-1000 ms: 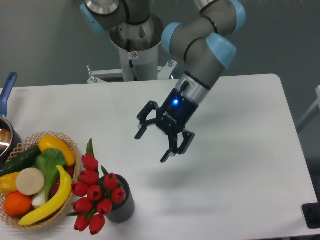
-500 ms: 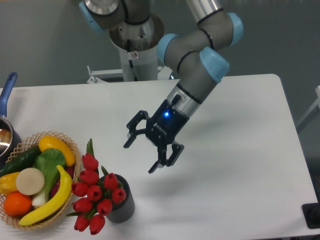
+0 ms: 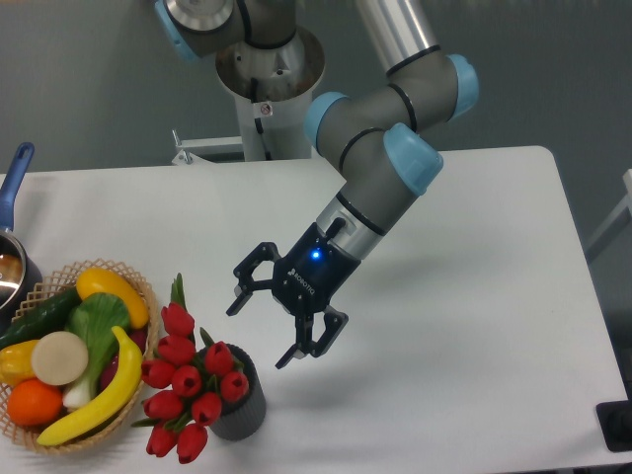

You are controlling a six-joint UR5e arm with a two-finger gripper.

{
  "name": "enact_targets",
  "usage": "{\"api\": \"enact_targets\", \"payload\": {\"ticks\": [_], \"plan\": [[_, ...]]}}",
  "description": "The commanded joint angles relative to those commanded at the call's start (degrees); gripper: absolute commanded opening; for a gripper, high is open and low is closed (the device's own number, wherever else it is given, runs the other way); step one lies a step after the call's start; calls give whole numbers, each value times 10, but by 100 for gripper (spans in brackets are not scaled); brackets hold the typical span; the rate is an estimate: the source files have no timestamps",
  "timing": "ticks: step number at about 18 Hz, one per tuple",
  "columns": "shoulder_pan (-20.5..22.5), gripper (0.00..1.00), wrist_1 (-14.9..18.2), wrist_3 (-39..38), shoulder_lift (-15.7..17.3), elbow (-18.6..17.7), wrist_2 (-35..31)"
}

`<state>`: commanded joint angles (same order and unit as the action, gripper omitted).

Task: Pick up the flowers from the vase
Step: 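Lower the gripper around the tulip stems above the pot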

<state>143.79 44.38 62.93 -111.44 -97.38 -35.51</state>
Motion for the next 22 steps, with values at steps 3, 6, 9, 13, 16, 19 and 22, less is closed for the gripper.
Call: {"api": "enact_targets", "payload": {"ticks": [3,6,9,13,16,19,22], "plan": [[-8,100,-1,0,-6,1,-1],[-17,100,-5,2,-18,12,-1],[-25,100,-21,4,-35,23,-4],[-30,100,-30,6,-40,29,-4],[-39,100,-30,17,-46,31,-4],[-44,100,-30,17,-47,32,-5],[-49,100,-33,17,-52,36,-4]]}}
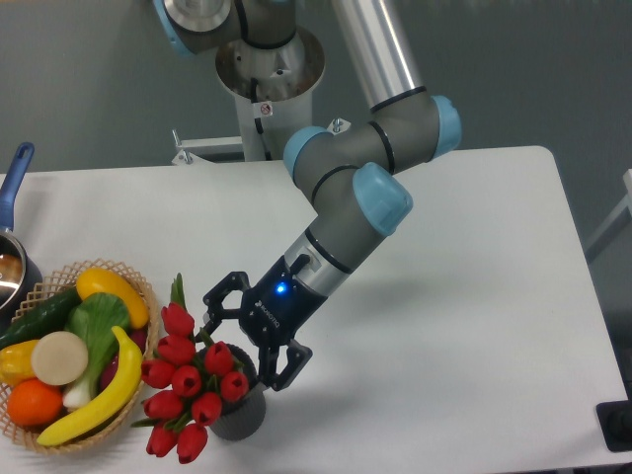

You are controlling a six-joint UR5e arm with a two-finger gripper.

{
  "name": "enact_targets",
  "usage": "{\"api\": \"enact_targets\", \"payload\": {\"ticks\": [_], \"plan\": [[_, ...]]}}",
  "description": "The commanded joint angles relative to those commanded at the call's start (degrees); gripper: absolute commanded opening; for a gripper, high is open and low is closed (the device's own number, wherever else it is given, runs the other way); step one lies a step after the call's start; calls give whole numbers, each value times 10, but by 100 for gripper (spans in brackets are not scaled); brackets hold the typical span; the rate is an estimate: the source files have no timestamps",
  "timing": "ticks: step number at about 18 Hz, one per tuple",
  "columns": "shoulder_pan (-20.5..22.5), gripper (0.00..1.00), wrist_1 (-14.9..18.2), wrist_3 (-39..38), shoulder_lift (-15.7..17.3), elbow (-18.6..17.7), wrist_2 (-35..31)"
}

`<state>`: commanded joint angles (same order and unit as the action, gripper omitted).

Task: Pick up the flowers from the vase
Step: 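Lower the gripper around the tulip stems above the pot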

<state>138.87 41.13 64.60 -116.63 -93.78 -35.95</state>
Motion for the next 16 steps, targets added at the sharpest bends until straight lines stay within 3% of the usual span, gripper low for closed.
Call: {"api": "enact_targets", "payload": {"ticks": [2,6,9,13,16], "plan": [[0,99,0,0,-1,2,-1],[0,72,0,0,1,3,-1],[0,58,-1,-1,2,4,0],[0,50,0,-5,3,9,0],[0,49,0,-5,3,9,1]]}}
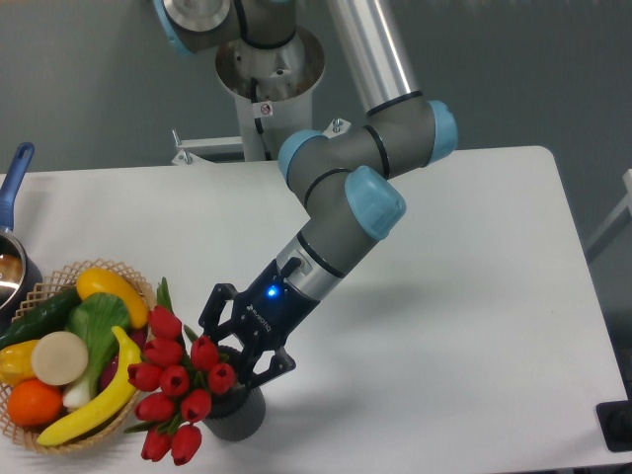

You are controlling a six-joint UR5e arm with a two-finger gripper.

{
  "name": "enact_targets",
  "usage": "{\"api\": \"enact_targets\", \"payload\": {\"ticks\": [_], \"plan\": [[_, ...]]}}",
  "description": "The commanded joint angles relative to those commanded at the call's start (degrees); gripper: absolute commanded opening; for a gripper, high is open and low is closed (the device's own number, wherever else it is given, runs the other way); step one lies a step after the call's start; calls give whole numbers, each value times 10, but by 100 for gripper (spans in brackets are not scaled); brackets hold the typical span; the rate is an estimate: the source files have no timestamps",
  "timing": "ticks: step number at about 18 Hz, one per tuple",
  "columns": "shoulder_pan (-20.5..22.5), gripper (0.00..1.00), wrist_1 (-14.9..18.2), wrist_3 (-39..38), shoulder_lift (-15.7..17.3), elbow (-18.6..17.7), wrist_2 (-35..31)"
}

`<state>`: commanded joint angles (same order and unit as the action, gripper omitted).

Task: Pick up the flowers from the vase
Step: 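Lower the gripper around the tulip stems above the pot, then close the gripper on the tulip stems, then lift the tulip bunch up out of the dark pot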

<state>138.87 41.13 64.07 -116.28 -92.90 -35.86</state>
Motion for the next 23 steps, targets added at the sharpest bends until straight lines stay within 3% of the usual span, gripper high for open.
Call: {"api": "enact_targets", "payload": {"ticks": [4,11,14,23], "plan": [[0,41,0,-4,3,-1,2],[1,40,0,-25,14,0,4],[4,40,1,-36,25,0,39],[8,41,1,-124,56,25,54]]}}
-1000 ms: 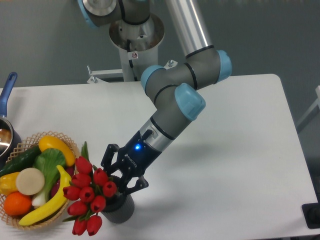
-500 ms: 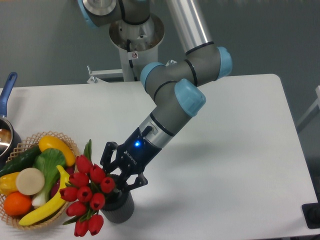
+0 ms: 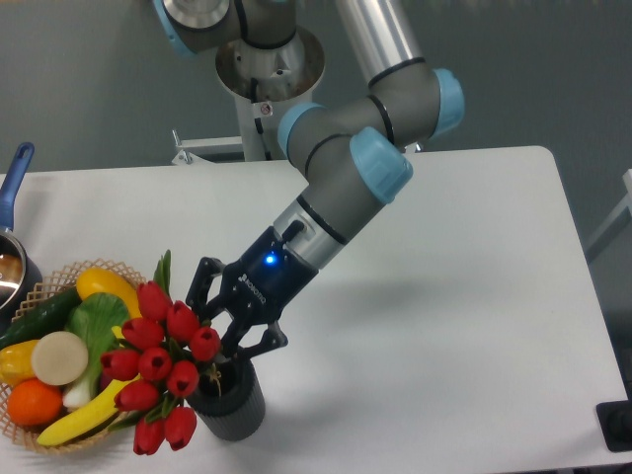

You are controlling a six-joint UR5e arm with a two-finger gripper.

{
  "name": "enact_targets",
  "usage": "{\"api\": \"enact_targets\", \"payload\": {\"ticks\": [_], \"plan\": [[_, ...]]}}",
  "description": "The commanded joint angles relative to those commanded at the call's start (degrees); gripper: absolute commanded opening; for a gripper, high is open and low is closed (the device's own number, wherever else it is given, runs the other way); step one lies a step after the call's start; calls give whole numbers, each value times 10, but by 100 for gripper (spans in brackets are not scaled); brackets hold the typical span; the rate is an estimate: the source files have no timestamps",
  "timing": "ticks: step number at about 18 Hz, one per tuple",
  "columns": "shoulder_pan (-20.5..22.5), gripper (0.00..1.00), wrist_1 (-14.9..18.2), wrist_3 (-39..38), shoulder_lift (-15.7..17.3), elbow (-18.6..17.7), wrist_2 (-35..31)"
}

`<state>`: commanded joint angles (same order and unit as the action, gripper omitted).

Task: Pick up the flowers from the vase
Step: 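Lift the tulip bunch up out of the dark pot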

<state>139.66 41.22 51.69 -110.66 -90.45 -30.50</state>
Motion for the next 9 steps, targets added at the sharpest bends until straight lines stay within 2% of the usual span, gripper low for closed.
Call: {"api": "enact_targets", "payload": {"ticks": [2,9], "plan": [[1,41,0,-16,11,14,1],[3,41,1,-91,11,76,0]]}}
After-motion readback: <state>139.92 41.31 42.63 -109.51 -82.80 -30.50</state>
